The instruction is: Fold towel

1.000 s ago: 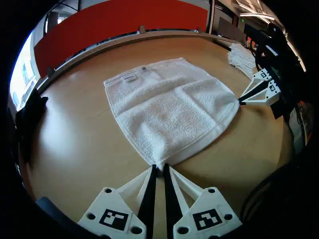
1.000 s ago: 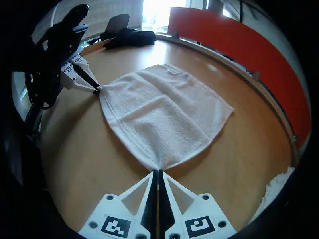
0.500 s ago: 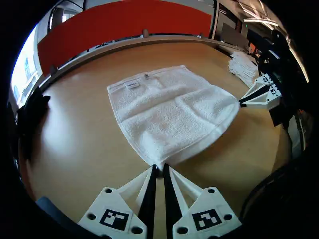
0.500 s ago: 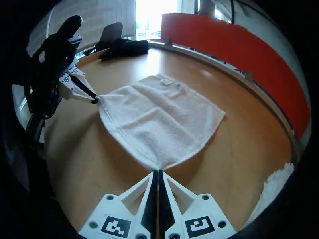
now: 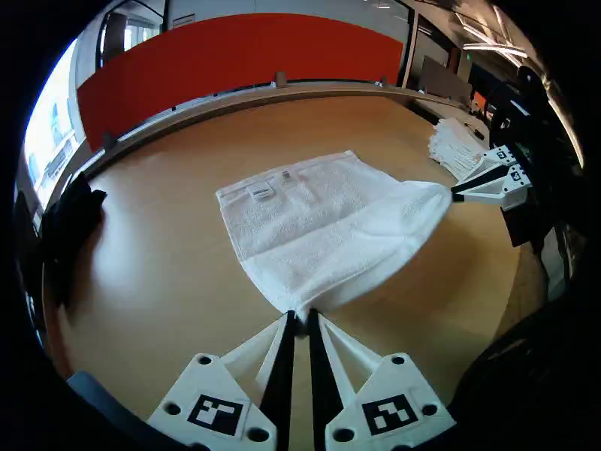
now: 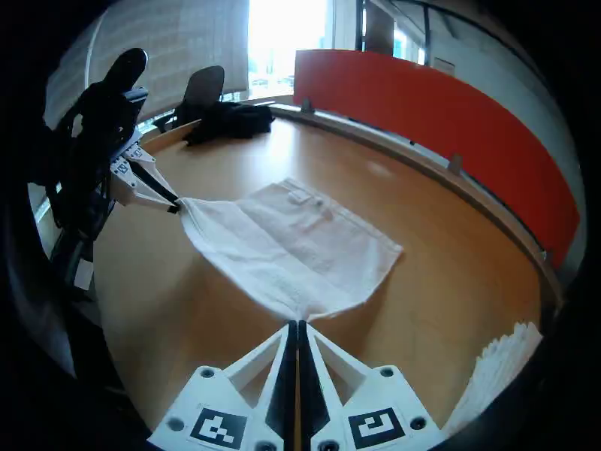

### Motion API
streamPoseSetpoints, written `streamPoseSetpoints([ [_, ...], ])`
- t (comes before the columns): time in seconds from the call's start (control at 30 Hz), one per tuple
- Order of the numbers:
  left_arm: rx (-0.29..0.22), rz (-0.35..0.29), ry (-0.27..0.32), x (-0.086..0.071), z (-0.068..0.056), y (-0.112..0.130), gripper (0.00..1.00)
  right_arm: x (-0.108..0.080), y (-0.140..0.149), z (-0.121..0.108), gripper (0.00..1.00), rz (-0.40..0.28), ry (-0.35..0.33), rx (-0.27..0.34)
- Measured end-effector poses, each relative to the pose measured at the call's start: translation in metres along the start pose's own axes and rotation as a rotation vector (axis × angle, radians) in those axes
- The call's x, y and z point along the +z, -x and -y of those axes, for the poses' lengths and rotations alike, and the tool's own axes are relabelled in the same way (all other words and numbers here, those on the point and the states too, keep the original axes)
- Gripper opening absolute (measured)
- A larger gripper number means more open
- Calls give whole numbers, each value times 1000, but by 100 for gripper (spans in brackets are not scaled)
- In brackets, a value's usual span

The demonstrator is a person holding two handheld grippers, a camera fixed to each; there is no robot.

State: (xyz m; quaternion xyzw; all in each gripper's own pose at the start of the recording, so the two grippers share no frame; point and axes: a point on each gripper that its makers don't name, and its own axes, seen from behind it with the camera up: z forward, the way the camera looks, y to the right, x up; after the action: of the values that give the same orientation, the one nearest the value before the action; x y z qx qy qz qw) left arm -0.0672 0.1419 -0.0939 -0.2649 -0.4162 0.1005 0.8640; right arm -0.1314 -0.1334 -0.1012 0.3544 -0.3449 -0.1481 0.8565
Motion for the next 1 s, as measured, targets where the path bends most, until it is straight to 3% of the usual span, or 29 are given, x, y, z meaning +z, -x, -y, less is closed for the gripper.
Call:
streamPoseSetpoints([
  [0.57, -40, -9, 9, -31, -4, -24, 13, -28, -39, -5, 9, -62, 10, 1],
  [1.0, -64, -14, 32, -51, -9, -34, 13, -44, -46, -5, 8, -71, 8, 3],
])
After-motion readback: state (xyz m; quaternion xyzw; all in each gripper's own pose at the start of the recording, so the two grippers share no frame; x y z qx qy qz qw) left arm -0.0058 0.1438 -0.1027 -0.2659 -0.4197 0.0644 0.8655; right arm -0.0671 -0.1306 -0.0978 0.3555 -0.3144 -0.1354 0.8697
